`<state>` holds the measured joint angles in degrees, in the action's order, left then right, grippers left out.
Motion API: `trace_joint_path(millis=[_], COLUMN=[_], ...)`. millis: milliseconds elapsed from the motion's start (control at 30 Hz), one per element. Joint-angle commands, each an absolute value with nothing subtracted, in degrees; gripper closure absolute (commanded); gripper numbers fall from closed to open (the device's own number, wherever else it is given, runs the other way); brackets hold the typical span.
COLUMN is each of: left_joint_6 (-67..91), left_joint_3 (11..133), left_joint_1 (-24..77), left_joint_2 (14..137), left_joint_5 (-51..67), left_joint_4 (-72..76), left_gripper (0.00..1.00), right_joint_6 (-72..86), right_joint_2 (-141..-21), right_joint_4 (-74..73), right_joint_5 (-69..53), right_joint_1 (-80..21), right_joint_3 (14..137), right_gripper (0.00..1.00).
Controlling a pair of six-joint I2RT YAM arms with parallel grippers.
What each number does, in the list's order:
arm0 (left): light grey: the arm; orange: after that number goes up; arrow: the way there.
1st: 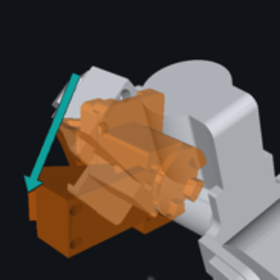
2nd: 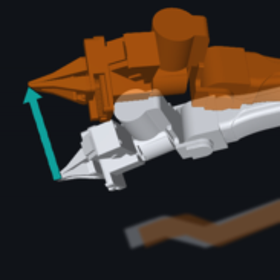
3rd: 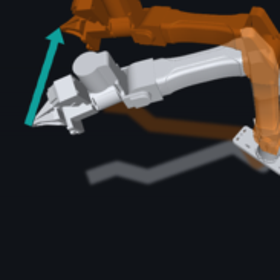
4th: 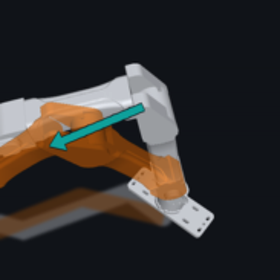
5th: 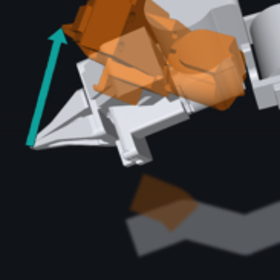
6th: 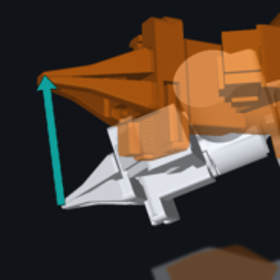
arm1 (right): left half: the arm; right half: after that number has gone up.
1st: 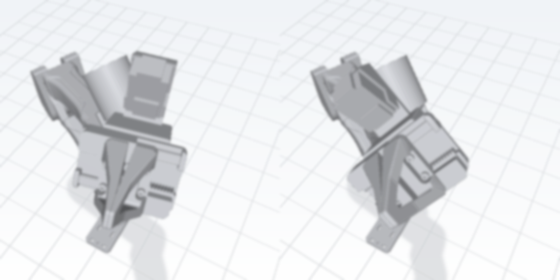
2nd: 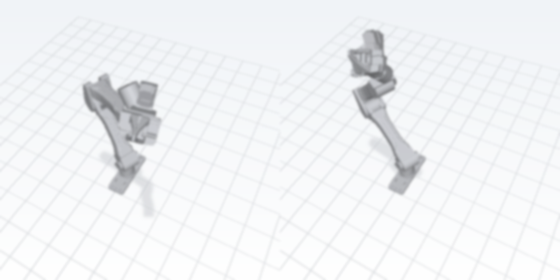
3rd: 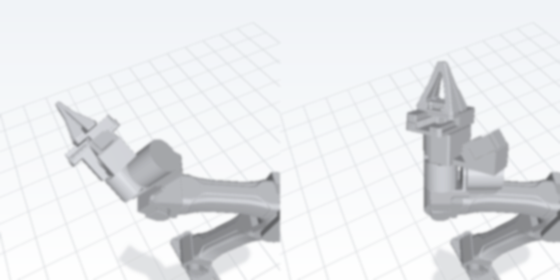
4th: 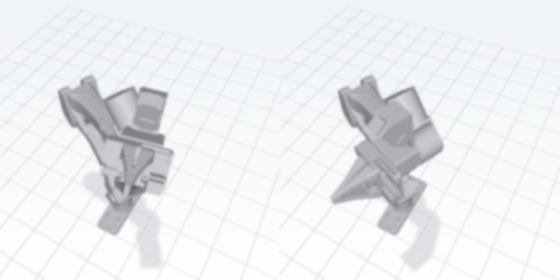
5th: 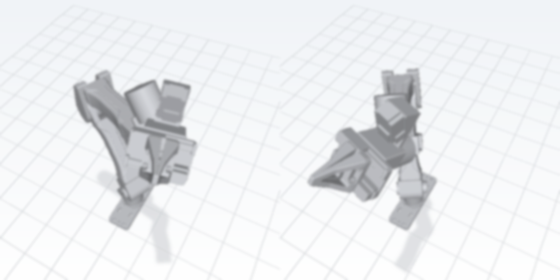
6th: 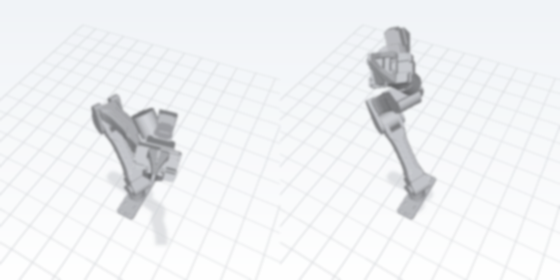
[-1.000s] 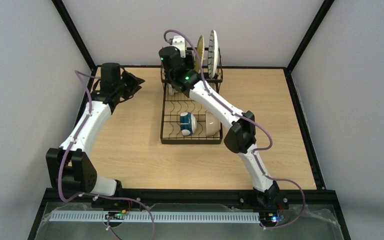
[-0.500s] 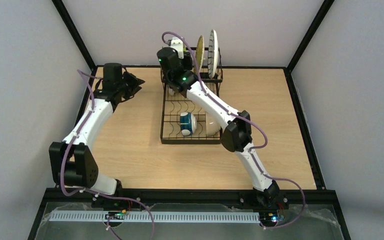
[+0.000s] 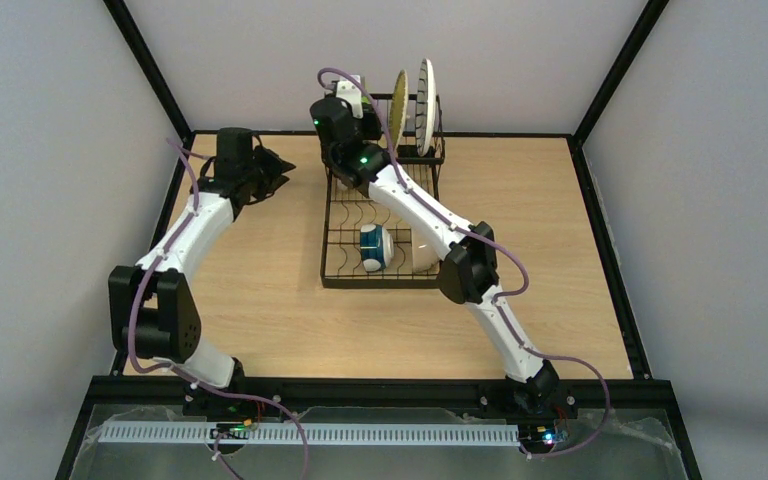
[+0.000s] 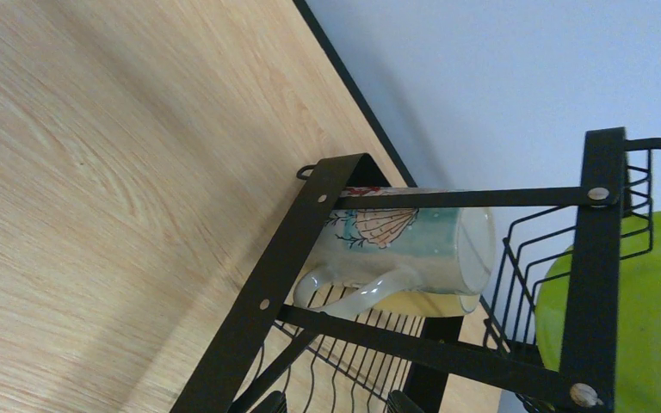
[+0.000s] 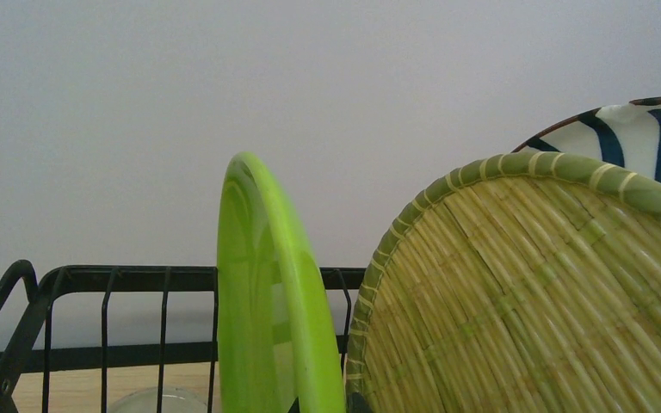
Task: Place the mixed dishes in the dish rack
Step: Insert the plate into the dish rack.
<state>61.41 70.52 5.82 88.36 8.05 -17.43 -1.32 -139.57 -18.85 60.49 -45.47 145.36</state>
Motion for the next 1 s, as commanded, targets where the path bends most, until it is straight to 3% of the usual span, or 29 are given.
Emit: trace_joint_path(millis=[0,467,800,967], left_joint_6=[61.70,61.61,61.69,61.61], left_joint_3=[70.49,70.14,69.67,69.53], left_joint_1=[6.20,6.59,7.18,7.42], left_joint_2=[89.59,90.53,90.25,89.79], left_joint_5=[7.92,7.83,7.48,7.39], left_joint_4=[-15.61,-15.14,-15.77,-15.95], left_gripper=[0.35,0.35,0.33,0.33], right_joint_6=[-1.74,-3.69,-0.88,-0.40], right_joint_2=[-142.94,-144.15,-143.29,-142.62], right_joint_4=[-18.84,-19.23,-23.66,-24.53], right_joint_5=[59.38,61.38,61.07,61.34], right_joint_1=[-45.86,-47.88,-47.99,-48.08], right_joint_3=[146.53,146.48,146.38,146.34], right_gripper=[1.00,0.99,0.64,0.61])
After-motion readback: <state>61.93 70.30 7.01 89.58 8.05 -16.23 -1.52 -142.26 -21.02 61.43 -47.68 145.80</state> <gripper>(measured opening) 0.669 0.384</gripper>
